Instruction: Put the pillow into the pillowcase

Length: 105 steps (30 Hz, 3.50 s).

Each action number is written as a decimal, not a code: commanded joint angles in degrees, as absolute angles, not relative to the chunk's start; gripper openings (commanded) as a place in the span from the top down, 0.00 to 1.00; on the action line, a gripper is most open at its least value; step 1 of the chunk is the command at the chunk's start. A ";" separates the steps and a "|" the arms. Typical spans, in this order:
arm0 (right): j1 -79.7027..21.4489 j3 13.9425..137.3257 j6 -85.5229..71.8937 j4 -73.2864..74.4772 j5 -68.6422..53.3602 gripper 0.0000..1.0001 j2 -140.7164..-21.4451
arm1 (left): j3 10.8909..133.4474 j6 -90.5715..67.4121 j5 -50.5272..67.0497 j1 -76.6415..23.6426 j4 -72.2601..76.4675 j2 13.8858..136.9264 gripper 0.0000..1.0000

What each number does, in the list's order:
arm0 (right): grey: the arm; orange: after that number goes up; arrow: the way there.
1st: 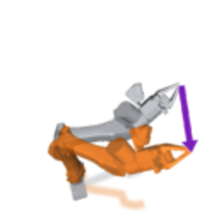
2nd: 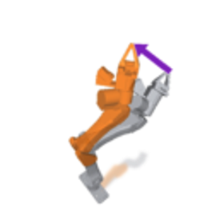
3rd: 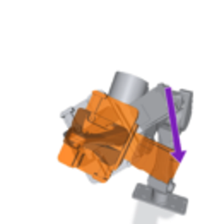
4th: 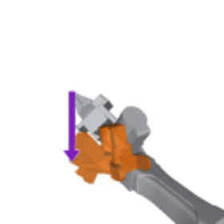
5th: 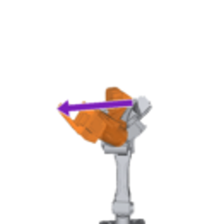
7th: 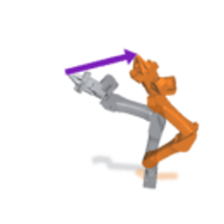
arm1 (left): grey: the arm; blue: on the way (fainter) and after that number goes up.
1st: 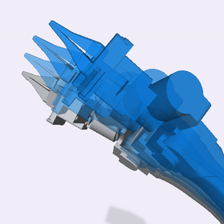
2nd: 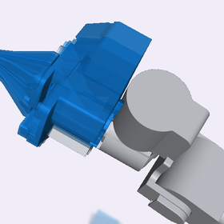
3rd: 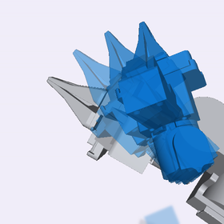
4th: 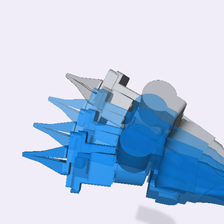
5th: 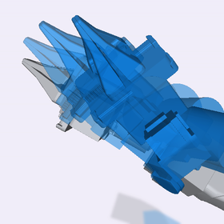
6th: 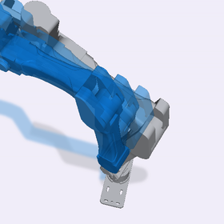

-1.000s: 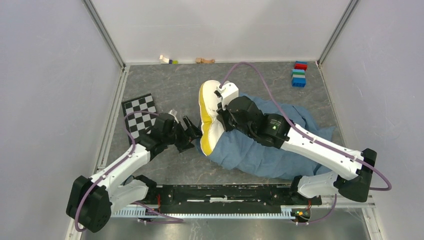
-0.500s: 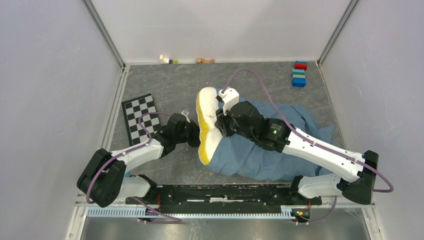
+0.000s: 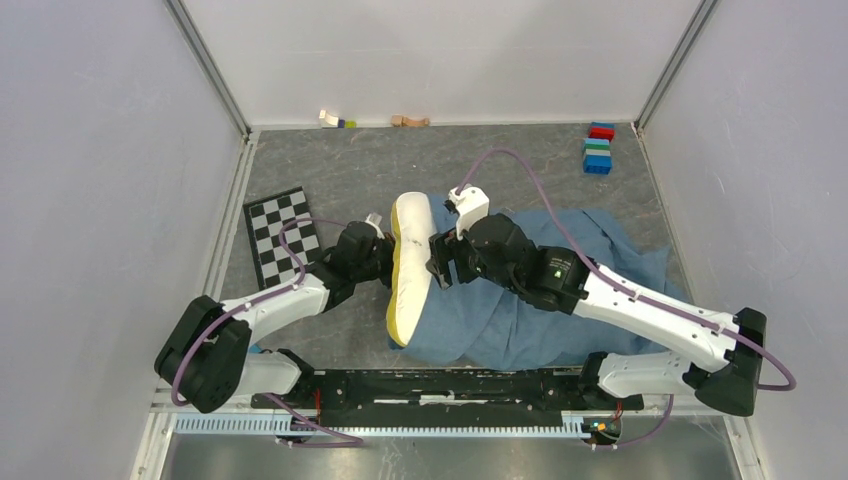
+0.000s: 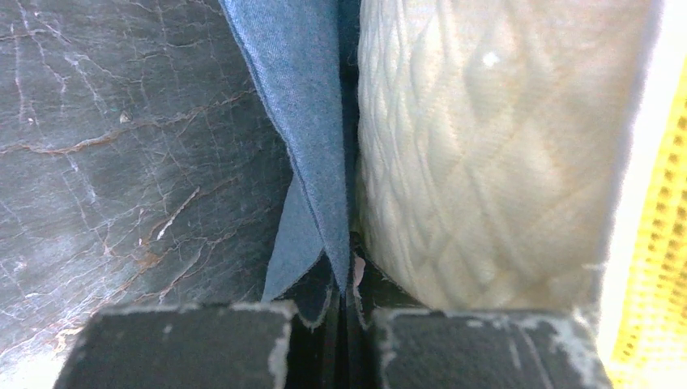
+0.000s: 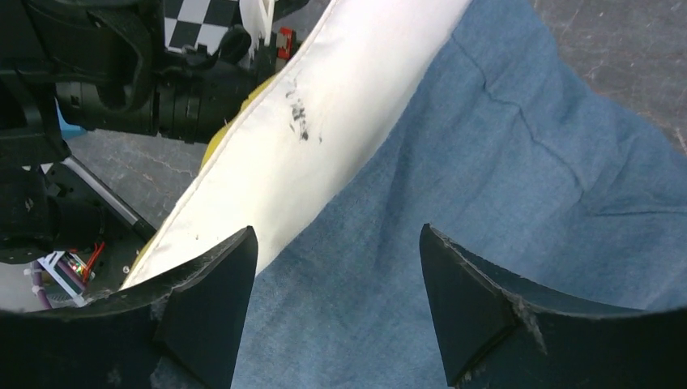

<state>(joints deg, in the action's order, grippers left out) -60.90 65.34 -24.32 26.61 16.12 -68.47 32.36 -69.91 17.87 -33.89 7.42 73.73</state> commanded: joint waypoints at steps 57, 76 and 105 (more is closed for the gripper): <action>-57.57 118.76 -3.04 18.93 25.03 1.00 -74.60 | 118.66 -46.82 5.54 -34.72 -31.48 84.00 0.97; -57.48 125.23 9.18 8.55 38.05 1.00 -78.41 | 142.42 -46.10 9.00 -37.24 -32.58 91.77 0.97; -57.66 122.71 12.27 7.42 36.69 1.00 -76.84 | 151.14 -41.52 -2.14 -37.44 -37.04 93.94 0.97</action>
<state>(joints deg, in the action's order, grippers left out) -57.63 122.56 16.71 11.38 43.97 -78.74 140.64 -41.41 2.87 -46.30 -39.97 96.25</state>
